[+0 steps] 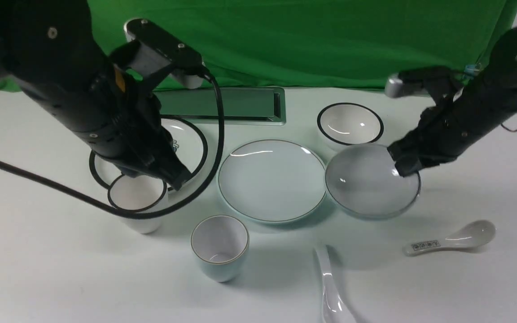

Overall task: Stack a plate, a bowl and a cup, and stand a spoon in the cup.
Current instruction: Use the right arm to grab a blue rice bowl, then use the right arm to put the blue rice bowl into the blue large plate in the middle

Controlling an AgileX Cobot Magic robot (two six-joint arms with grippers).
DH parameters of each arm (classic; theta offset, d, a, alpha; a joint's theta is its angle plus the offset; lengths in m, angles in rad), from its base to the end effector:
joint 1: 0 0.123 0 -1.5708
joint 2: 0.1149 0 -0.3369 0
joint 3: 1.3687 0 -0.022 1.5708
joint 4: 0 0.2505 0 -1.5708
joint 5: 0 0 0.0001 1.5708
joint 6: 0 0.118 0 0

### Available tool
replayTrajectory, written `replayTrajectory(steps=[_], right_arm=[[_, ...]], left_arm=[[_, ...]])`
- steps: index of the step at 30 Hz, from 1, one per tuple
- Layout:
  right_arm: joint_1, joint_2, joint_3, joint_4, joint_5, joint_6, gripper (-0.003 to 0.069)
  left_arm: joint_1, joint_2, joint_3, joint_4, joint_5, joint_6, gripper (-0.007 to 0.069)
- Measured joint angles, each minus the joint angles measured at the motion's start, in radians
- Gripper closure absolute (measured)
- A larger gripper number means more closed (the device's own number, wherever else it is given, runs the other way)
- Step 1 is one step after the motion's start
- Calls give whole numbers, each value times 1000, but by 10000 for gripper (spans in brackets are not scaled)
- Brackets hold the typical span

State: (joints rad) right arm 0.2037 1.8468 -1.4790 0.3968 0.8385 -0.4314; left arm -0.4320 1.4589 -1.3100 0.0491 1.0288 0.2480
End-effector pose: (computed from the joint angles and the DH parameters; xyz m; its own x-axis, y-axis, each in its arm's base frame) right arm 0.4127 0.1199 0.2866 -0.8009 -0.3196 -0.5064 -0.4587 0.8711 0.1757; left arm 0.2807 -0.1240 0.3618 -0.6671 0.6046 -0.4353 0.6031 0.7813 0.1607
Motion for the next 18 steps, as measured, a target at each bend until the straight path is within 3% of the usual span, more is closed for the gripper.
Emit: replayTrajectory(steps=[10, 18], right_arm=[[180, 181, -242, 58, -35, 14, 585], [197, 352, -362, 44, -93, 90, 585]], left_arm=[[0, 0, 0, 40, 1, -27, 653], [0, 0, 0, 47, 29, -30, 653]])
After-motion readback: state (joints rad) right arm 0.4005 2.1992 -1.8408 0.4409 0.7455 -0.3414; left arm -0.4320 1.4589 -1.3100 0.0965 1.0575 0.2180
